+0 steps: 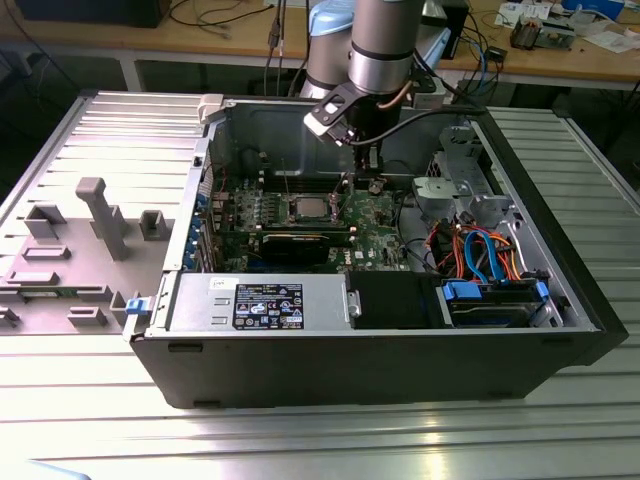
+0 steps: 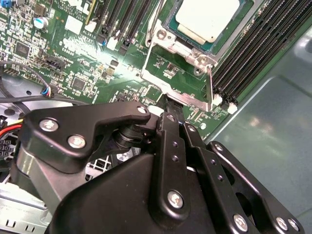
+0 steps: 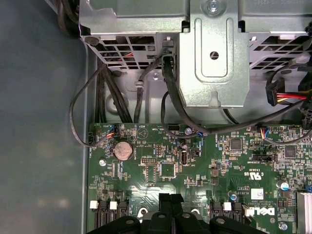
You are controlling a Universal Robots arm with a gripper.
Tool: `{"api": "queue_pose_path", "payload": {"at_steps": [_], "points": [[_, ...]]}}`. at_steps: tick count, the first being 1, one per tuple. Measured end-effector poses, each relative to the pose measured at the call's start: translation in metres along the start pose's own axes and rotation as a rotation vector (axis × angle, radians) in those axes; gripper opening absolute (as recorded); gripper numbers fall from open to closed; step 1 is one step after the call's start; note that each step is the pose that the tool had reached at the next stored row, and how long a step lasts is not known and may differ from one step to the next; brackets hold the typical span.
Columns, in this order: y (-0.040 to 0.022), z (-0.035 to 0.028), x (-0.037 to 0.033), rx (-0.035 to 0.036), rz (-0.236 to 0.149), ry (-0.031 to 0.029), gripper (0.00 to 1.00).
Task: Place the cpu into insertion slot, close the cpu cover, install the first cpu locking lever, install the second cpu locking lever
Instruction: 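Close the cpu cover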
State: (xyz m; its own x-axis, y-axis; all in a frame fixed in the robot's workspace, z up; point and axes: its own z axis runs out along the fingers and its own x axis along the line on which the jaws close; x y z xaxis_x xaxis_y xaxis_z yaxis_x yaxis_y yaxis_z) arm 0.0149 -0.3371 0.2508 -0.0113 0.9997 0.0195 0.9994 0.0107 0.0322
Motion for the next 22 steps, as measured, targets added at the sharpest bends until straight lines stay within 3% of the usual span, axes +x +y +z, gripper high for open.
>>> {"api": "queue_pose_path", "payload": {"at_steps": [16,22], "points": [[-0.0261,-0.0007,0.0004,0.0000,0.000,-0.0001,0.11],[-0.0276,-0.0008,0.0004,0.0000,0.000,-0.0001,0.11]]}}
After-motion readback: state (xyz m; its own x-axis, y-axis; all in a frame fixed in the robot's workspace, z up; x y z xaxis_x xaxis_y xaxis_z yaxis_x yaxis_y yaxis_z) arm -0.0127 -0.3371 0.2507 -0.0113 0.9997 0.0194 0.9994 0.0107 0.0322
